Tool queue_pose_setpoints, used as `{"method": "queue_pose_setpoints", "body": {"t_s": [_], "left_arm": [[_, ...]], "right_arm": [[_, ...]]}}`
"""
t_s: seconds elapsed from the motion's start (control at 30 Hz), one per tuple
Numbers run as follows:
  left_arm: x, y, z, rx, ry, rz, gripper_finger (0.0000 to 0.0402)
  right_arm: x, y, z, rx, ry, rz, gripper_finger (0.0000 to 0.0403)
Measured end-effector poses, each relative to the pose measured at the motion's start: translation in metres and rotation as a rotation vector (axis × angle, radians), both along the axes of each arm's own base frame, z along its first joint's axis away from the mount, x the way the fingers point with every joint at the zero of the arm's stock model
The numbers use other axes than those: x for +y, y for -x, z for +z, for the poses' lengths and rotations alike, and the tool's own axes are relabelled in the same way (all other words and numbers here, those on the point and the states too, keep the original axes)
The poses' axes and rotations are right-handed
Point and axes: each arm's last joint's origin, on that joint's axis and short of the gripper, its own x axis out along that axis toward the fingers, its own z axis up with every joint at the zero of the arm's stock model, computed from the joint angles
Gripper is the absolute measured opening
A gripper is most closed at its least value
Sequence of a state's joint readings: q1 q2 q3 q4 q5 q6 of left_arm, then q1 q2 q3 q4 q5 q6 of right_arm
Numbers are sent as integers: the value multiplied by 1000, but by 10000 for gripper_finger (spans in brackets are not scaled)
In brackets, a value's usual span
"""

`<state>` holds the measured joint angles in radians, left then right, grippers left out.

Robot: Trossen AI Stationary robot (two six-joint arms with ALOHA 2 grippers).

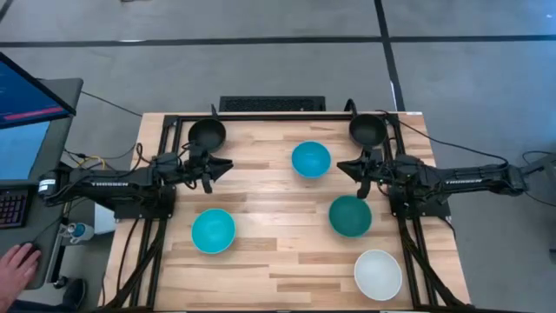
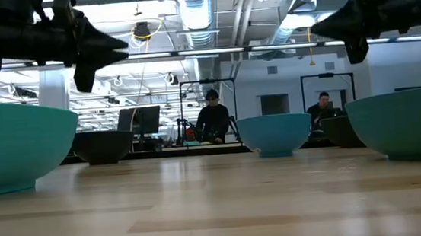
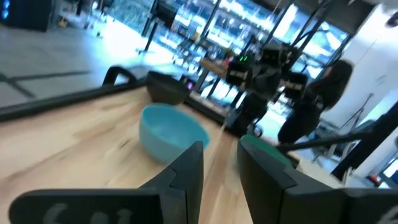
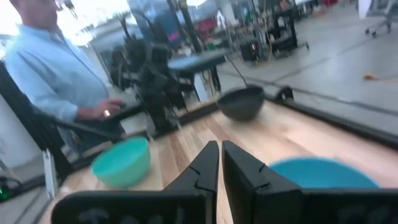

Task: Nest bowls inside each other
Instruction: Stack the right black bowl on the blue bowl

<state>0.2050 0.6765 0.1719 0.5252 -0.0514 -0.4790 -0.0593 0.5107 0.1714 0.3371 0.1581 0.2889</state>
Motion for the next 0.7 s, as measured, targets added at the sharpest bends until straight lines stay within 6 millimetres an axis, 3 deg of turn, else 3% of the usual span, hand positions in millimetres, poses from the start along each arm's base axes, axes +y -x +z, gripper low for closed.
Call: {"method": "queue_pose_setpoints", "body": {"t_s": [0.17, 0.27, 0.5, 0.7], "left_arm": [[0, -2, 8, 6, -35, -1, 89], [1, -4, 15, 42, -60, -2, 89], [2, -7, 50, 28, -184, 15, 89], [3, -6, 88, 97, -198, 43, 89]], "right_arm": [[0, 0, 6, 44, 30, -1, 43], [0, -1, 20, 109, 59, 2, 43], [-1, 9, 90, 109, 229, -49, 44], [-4, 34, 133, 303, 274, -179, 43]]}}
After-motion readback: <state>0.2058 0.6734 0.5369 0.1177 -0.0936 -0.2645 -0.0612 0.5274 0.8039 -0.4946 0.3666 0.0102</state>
